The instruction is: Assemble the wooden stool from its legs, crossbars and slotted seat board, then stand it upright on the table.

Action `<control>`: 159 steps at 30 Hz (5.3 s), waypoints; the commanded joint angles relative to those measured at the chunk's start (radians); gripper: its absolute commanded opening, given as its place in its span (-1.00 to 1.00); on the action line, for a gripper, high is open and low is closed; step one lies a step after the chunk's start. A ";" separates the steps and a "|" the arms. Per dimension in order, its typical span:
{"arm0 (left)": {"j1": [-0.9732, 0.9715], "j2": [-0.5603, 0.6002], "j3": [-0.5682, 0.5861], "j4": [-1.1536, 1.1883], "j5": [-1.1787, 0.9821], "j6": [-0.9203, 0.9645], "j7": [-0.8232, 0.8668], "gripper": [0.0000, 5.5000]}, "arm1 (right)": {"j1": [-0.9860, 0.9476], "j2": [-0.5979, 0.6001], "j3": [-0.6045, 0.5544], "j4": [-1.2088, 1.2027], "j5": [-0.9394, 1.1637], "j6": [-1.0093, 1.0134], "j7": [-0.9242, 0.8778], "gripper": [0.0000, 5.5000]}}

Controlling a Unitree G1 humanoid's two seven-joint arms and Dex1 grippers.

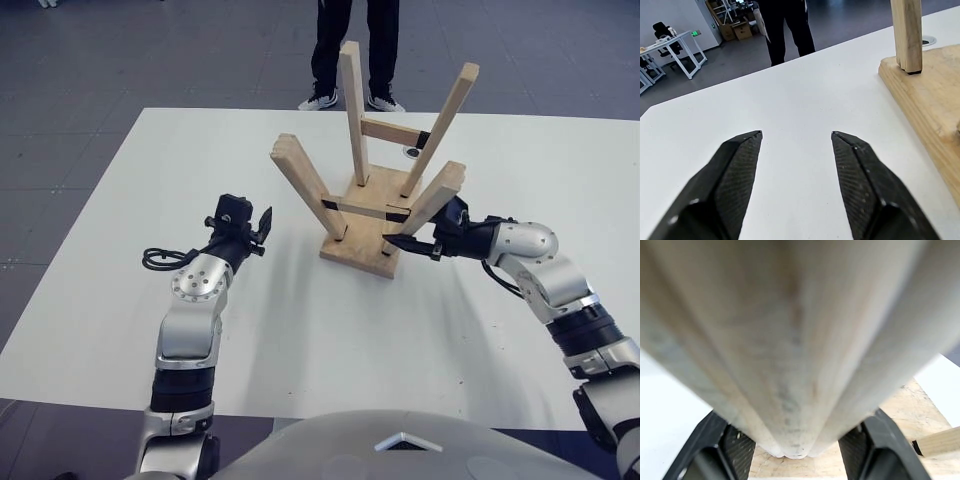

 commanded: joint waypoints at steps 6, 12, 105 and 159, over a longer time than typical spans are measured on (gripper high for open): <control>-0.228 0.028 0.133 0.360 -0.082 -0.062 0.037 -0.24 | 0.147 -0.121 0.119 0.085 -0.239 0.305 -0.085 -0.26; -0.306 -0.015 0.008 0.311 -0.067 -0.071 -0.015 -0.24 | 0.148 -0.123 0.119 0.088 -0.239 0.301 -0.084 -0.26; -0.301 -0.010 -0.317 0.505 0.003 -0.096 -0.252 -0.24 | -0.348 0.337 -0.327 0.881 -0.355 0.019 -0.603 0.35; -0.054 0.088 -0.184 0.141 -0.004 0.016 -0.153 -0.24 | -0.603 0.288 -0.734 -0.426 0.453 0.648 -0.844 0.35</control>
